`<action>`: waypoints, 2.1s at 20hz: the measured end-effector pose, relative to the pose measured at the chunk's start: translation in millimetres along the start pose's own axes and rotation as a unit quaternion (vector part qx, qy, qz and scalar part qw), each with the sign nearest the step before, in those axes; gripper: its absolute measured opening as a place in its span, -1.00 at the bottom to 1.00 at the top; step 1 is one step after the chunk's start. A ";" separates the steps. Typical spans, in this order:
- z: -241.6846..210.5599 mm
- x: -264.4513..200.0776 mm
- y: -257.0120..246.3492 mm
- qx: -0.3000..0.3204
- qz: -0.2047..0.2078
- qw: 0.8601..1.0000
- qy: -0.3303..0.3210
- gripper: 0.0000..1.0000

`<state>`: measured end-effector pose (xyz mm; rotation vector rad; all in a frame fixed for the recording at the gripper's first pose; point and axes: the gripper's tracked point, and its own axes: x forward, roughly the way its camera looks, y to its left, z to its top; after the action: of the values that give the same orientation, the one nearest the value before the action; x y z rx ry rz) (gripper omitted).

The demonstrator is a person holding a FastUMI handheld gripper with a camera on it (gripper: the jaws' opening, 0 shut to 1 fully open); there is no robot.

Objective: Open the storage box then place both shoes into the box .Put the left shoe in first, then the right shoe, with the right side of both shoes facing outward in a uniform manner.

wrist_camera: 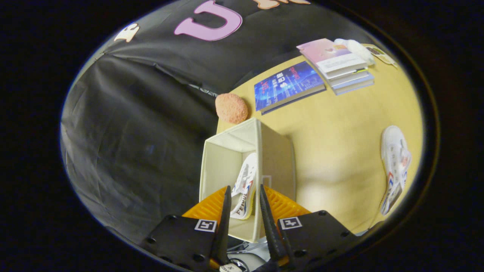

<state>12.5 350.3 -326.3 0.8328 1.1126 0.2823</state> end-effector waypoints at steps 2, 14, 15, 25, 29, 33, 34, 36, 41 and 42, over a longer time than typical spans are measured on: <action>11.4 -19.7 -24.4 -0.001 -0.001 1.000 -0.012 -0.08; 32.6 -103.8 -184.7 0.038 -0.061 0.994 -0.077 -0.08; 33.0 -106.9 -195.6 0.041 -0.068 0.994 -0.081 -0.08; 1.0 -114.3 -304.4 0.028 -0.179 0.982 -0.060 -0.06; -26.7 -106.0 -313.8 0.010 -0.195 0.980 -0.028 -0.03; -44.0 -97.3 -310.5 -0.018 -0.202 0.979 -0.006 0.00; -45.8 -94.3 -313.1 -0.026 -0.210 0.977 -0.002 0.01; -41.3 -88.8 -323.7 -0.045 -0.234 0.971 -0.006 0.03; -38.7 -62.5 -334.7 -0.051 -0.262 0.964 0.001 0.04; -39.4 -58.5 -335.2 -0.050 -0.261 0.964 0.005 -0.01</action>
<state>-113.0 107.7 -533.0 0.4243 1.2731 -0.0991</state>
